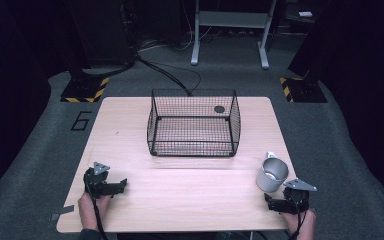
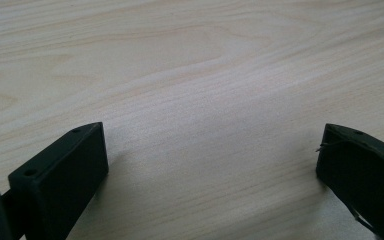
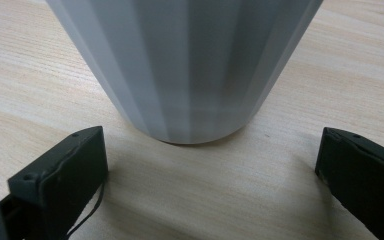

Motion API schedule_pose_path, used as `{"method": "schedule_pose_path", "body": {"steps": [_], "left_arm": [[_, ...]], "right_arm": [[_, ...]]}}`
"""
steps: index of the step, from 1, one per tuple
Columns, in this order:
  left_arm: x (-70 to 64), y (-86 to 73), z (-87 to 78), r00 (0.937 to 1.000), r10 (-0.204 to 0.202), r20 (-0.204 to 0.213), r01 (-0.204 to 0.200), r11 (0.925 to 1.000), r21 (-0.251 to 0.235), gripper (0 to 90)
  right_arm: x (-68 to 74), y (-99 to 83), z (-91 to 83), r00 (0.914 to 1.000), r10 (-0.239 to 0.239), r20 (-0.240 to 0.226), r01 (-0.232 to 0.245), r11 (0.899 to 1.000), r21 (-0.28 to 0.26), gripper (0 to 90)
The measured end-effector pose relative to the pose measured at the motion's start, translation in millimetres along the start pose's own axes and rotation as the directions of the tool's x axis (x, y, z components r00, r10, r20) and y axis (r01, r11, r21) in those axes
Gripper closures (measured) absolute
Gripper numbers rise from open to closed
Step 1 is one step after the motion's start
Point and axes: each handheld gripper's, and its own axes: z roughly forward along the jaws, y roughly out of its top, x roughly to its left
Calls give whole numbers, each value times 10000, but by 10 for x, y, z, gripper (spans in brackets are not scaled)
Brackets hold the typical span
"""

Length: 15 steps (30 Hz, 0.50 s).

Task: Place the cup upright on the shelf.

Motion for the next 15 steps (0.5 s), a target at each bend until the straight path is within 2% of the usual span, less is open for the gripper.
{"method": "schedule_pose_path", "body": {"steps": [12,15], "left_arm": [[0,2,-1,10000,-4,-20,4,10000,21,4],[1,2,-1,10000,9,-21,-8,10000,21,3]], "right_arm": [[-1,15,-7,9993,235,290,-238,9996,128,0],[-2,22,-22,9989,370,299,-369,9993,-33,0]]}}
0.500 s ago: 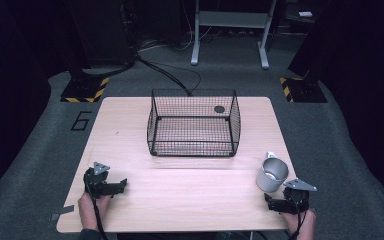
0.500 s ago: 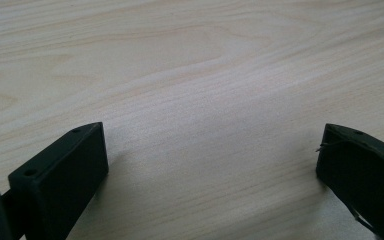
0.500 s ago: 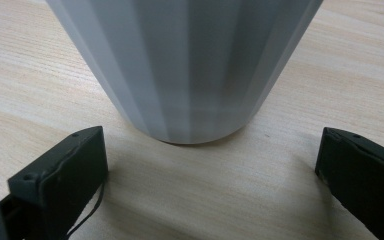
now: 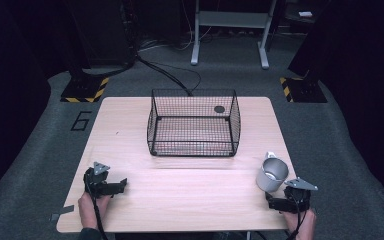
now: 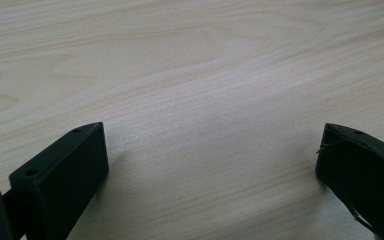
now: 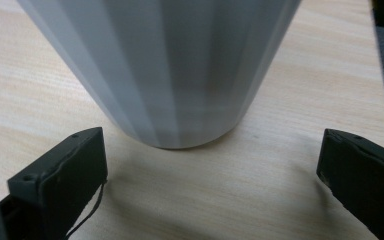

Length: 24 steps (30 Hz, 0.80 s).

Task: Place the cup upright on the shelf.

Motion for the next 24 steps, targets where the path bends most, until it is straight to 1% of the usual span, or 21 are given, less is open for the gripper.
{"method": "schedule_pose_path", "body": {"steps": [2,6,8,10,11,14,15,18,24], "left_arm": [[-1,0,0,10000,-7,-3,7,10000,-2,3],[-1,0,0,10000,-11,3,11,10000,-1,4],[0,0,0,10000,0,0,0,10000,-2,4],[0,0,1,10000,-10,3,10,10000,-7,4],[0,0,1,10000,-10,3,10,10000,-7,4],[0,0,1,10000,-11,-1,11,10000,-8,4],[0,0,1,10000,-10,2,10,10000,-5,4],[0,0,1,10000,-16,3,16,10000,-9,4],[-2,-2,4,10000,-27,-47,27,10000,-55,4]], "right_arm": [[7,5,-28,9997,236,-47,-236,9997,-94,0],[53,64,-133,9987,466,-199,-474,9980,-415,0],[76,106,-171,9988,445,-227,-457,9973,-566,0],[103,177,-213,9984,435,-361,-461,9961,-751,0],[103,177,-213,9984,435,-361,-461,9961,-751,0],[141,340,-267,9988,353,-340,-385,9943,-993,0],[146,380,-264,9990,290,-329,-324,9937,-1068,0],[150,456,-248,9987,311,-393,-355,9926,-1163,0],[175,560,-198,9993,244,-297,-276,9929,-1155,0]]}}
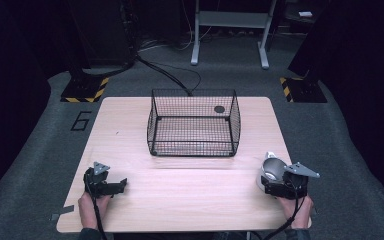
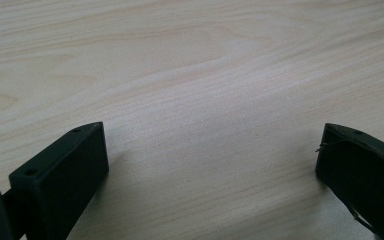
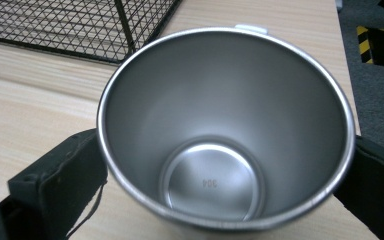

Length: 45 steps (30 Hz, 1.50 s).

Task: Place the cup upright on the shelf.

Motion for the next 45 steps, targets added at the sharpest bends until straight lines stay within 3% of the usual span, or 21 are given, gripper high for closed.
{"method": "schedule_pose_path", "body": {"steps": [11,16,23,39,45], "left_arm": [[0,0,0,10000,-3,11,3,10000,-1,4],[2,2,-4,10000,25,46,-25,10000,53,4],[2,2,-4,10000,26,51,-27,10000,50,5],[0,2,2,10000,14,15,-14,10000,-6,5],[-2,3,4,10000,-15,12,15,10000,-28,5]], "right_arm": [[-3,62,50,9994,50,349,-49,10000,-27,0],[12,62,37,9997,-59,254,62,9999,-144,56],[8,57,32,9995,-165,280,169,9998,-115,64],[-27,109,-57,9998,-165,-96,162,9992,-363,67],[33,154,-122,9987,-278,-422,261,9988,-408,67]]}}
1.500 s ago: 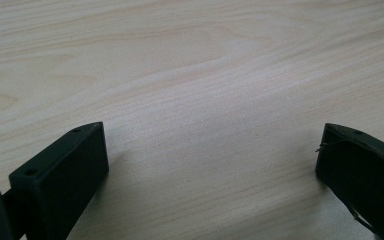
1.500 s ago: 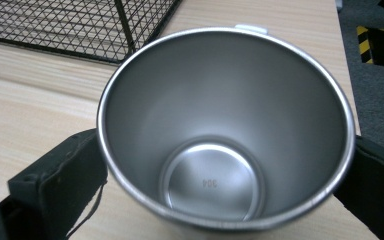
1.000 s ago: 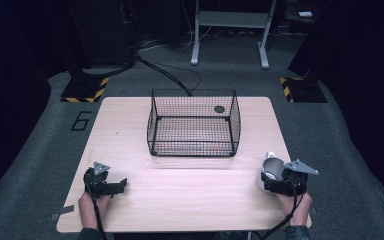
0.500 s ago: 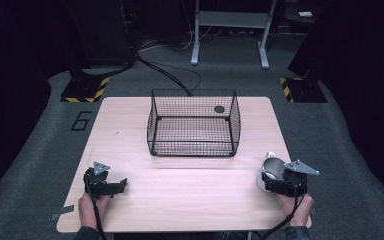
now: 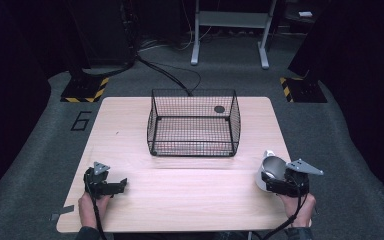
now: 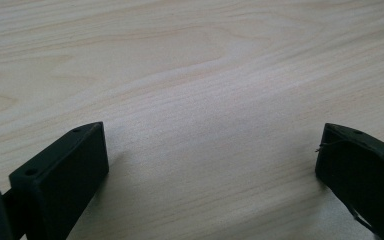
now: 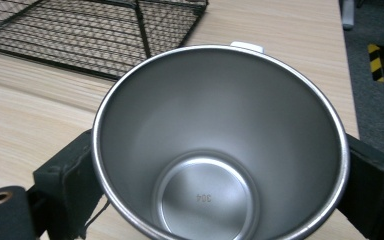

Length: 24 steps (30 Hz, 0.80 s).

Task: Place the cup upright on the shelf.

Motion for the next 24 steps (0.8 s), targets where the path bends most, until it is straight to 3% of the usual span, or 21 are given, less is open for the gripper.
{"method": "schedule_pose_path", "body": {"steps": [13,24], "left_arm": [[5,1,-5,10000,90,-1,-90,9999,68,5],[5,1,-7,9999,110,7,-110,9999,105,5]], "right_arm": [[217,175,-50,9960,-482,-748,467,9987,-208,68],[491,283,5,9841,-812,-1580,781,9966,-259,68]]}}
